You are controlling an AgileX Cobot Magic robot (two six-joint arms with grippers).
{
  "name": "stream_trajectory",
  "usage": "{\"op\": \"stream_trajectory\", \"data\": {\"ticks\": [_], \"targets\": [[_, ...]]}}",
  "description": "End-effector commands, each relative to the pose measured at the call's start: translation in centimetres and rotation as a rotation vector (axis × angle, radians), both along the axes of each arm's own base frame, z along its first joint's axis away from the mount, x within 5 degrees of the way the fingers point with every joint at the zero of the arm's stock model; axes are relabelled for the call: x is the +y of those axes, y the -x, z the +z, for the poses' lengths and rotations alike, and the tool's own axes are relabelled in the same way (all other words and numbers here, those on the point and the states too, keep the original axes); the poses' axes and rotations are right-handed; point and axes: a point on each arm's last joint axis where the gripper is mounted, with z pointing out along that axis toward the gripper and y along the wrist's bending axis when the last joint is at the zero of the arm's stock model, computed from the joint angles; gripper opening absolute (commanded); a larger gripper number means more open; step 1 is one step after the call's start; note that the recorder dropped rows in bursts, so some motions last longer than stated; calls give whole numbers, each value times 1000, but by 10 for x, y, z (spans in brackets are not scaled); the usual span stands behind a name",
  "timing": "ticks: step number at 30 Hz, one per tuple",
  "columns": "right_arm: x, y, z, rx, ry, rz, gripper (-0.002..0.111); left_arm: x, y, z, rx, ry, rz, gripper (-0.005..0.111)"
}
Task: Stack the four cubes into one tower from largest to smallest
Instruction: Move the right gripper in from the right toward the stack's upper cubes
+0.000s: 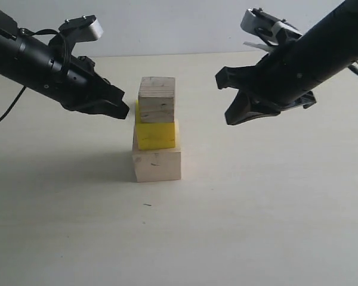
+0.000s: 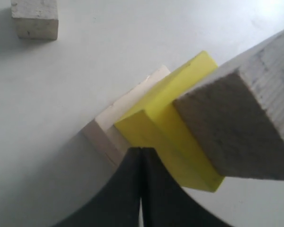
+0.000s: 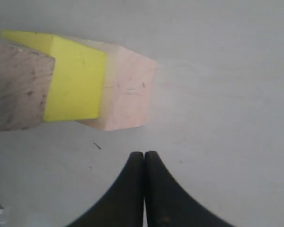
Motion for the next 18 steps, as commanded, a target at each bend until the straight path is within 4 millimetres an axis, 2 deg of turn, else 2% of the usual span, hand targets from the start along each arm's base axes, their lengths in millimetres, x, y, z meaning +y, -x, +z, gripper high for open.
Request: {"op": "stream_trajectory", "data": {"ticks": [1,13,18], "targets": [[8,-9,-12,-2,-92,8,0,3,-1,1,-19,-6,25,0],[16,-17,-34,50,-148,7,0,1,-6,-14,16,-3,40,0],[24,-17,-39,74,-245,46,0,0,-7,-14,8,6,37,0]]}}
